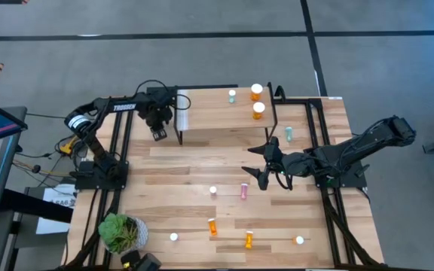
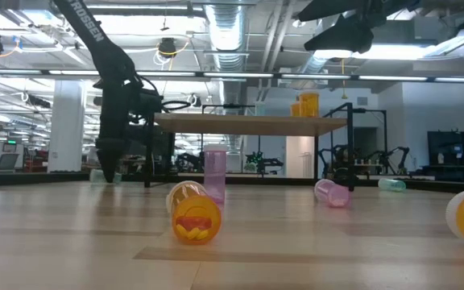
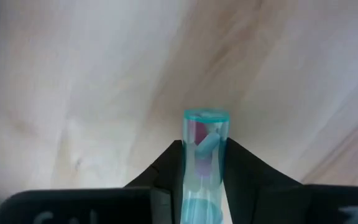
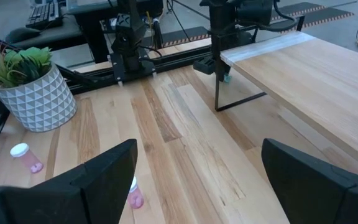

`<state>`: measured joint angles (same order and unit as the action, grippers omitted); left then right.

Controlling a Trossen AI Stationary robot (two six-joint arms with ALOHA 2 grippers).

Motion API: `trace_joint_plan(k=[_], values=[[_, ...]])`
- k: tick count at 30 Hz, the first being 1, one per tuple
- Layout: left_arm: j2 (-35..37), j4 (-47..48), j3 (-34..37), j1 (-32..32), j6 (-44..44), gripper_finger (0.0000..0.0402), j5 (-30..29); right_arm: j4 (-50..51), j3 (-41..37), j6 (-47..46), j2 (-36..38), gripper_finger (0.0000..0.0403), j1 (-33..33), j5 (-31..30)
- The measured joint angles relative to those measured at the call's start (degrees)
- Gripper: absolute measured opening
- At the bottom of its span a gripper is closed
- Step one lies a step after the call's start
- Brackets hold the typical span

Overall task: Pick and place medicine bottles onto shelf by color
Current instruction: Put the left small blue pill bottle on the shelf aligned with the other small blue pill bottle

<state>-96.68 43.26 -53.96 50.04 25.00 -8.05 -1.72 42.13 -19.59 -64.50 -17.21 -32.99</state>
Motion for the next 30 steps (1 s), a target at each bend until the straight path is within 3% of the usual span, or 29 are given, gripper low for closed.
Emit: trace_joint_plan(k=[6, 18, 30], values=[[0.04, 4.56, -2.18, -0.07, -3.53, 0.0081, -1.27, -0.01, 0.0, 0.04, -0.01, 0.0364, 0.0, -0.01], [0.22, 10.71, -4.76, -0.11, -7.29, 0.0074, -1.67, 0.0, 0.0, 0.09, -0.01, 0.0364, 0.0, 0.0], [0.28, 10.87, -4.78, -0.11, -7.31, 0.0075, -1.44, 0.0, 0.0, 0.11, 0.0, 0.0364, 0.0, -0.01]])
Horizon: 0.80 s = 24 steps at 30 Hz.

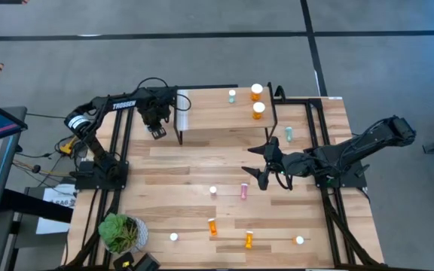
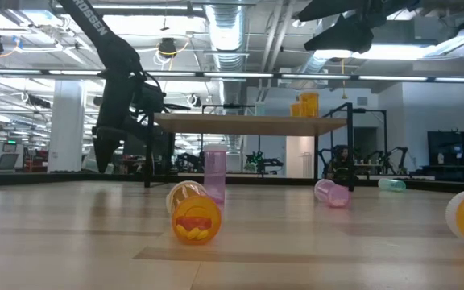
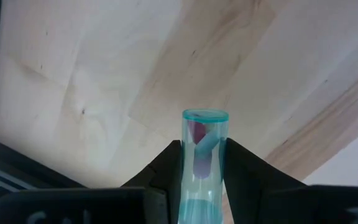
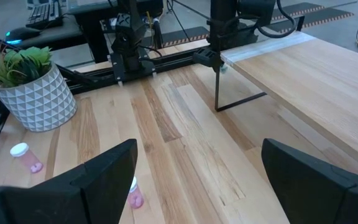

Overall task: Pick and place medicine bottles onto shelf by color
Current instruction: Put the left small blue pill bottle on the shelf aligned with the other small blue pill bottle

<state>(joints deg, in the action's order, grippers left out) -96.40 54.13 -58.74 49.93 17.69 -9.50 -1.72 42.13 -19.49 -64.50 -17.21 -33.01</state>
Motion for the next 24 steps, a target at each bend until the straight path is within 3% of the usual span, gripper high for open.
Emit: trace_joint_plan(k=[7, 19, 24], values=[[2.89, 0.22, 0.0, 0.09, -0.17, 0.0079, 0.5, 0.0, 0.0, 0.2, 0.0, 0.0364, 0.0, 0.01], [19.8, 0.52, -0.02, -0.09, -1.89, 0.0079, 2.07, -0.24, 0.0, 0.17, -0.01, 0.0364, 0.0, 0.01], [26.82, -0.43, -0.02, -2.11, -2.54, 0.008, 10.71, -0.64, 0.0, 0.56, 0.01, 0.0364, 0.13, -0.01]])
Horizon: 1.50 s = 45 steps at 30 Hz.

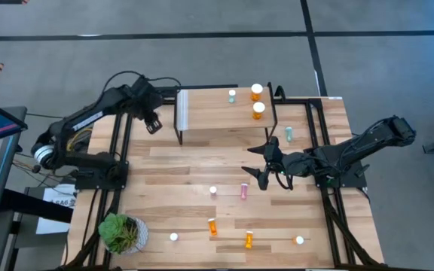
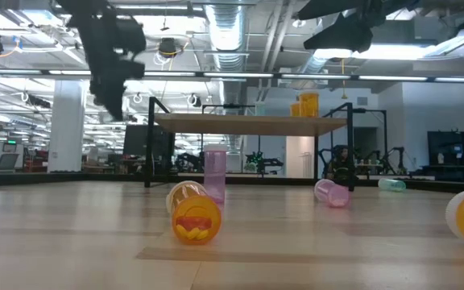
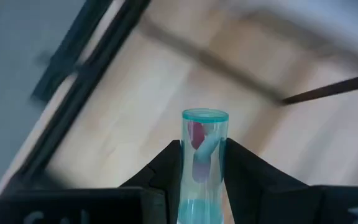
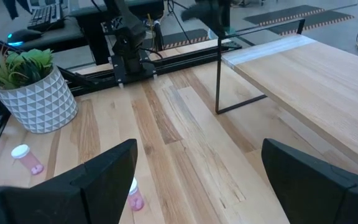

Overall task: Pick and place medicine bottles onto shelf by color
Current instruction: Put the left small blue pill bottle on the shelf aligned with the other small blue pill bottle

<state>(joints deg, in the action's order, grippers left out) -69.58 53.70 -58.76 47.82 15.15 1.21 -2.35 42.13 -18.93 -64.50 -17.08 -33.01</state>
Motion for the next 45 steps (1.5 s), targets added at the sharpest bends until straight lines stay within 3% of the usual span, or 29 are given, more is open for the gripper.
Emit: trace_joint_plan(k=[9, 16, 22, 26, 31, 40, 41, 45], values=[[12.04, -12.45, 0.0, -9.24, -1.04, 0.008, 26.2, -12.36, 0.13, 5.57, -1.75, 0.0364, 0.22, -0.03], [18.05, -36.74, 6.52, -20.91, -6.88, 0.008, 31.04, -23.28, 0.02, 7.21, -10.44, 0.0364, 0.82, 0.11], [19.35, -64.27, 16.96, -30.05, -13.97, 0.008, 30.8, -28.07, 0.0, 4.45, -14.93, 0.0364, 3.67, 0.39], [18.6, -84.59, 24.38, -35.98, -17.18, 0.008, 26.77, -38.9, -0.02, 13.42, -16.47, 0.0364, 2.75, 0.39], [16.13, -102.2, 29.9, -41.85, -16.3, 0.008, 21.32, -50.78, 0.04, 20.23, -19.56, 0.0364, 1.05, 1.98], [7.01, -110.88, 30.8, -49.3, -11.44, 0.008, 13.63, -45.86, 0.0, 3.83, -25.39, 0.0364, 6.9, 2.17], [5.93, -111.11, 30.8, -49.6, -11.31, 0.008, 13.46, -45.8, -0.02, 2.55, -25.91, 0.0364, 7.78, 4.08], [1.77, -111.37, 30.8, -49.81, -10.83, 0.008, 13.51, -47.01, -0.01, -3.48, -28.85, 0.0364, 11.9, 22.0]])
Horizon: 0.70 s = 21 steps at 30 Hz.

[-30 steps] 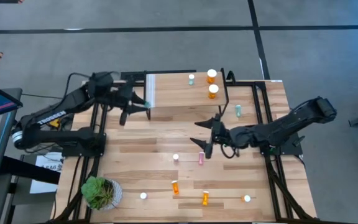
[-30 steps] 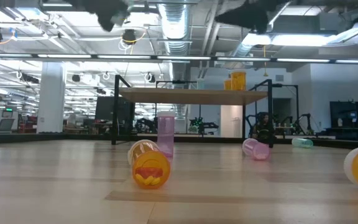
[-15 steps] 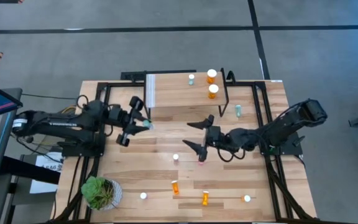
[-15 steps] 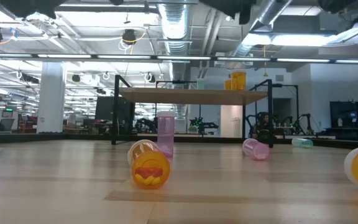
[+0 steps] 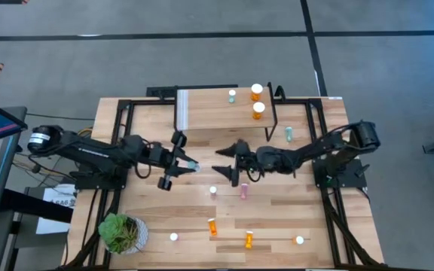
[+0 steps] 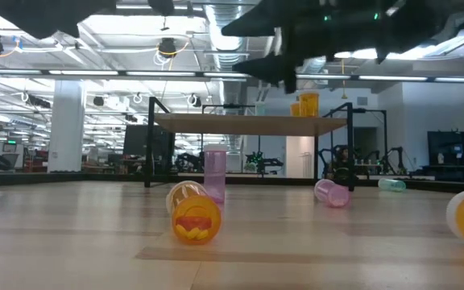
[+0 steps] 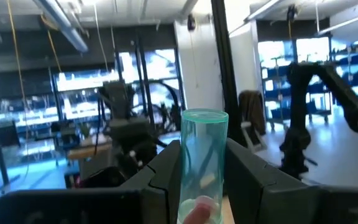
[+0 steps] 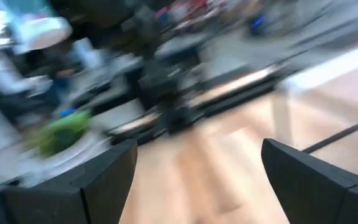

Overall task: Pick and place medicine bottles onto shelf by color
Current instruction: Put the left small blue pill bottle on the shelf aligned with the other small blue pill bottle

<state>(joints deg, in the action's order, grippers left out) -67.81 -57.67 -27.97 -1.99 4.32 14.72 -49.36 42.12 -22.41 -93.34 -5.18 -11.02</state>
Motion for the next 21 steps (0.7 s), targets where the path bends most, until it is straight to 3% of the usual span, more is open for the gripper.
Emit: trace_joint_plan(k=[2, 8, 15, 21], values=[[-1.76, -0.38, 0.0, 0.01, -0.39, 0.008, 0.0, -3.61, -0.01, -0.48, -1.67, 0.0364, 1.2, 6.66], [-5.05, -7.83, 0.0, -0.02, -3.66, 0.008, 4.02, -20.53, 0.01, 0.82, -7.44, 0.0364, 1.06, 18.07], [-5.42, -13.66, -0.02, -2.86, -3.8, 0.008, 5.6, -38.07, 1.04, 2.19, -13.32, 0.0364, -0.18, 22.35], [-5.4, -16.05, -0.02, -5.03, -3.11, 0.008, 4.36, -36.59, 5.09, 8.61, -14.85, 0.0364, -2.57, 23.29]])
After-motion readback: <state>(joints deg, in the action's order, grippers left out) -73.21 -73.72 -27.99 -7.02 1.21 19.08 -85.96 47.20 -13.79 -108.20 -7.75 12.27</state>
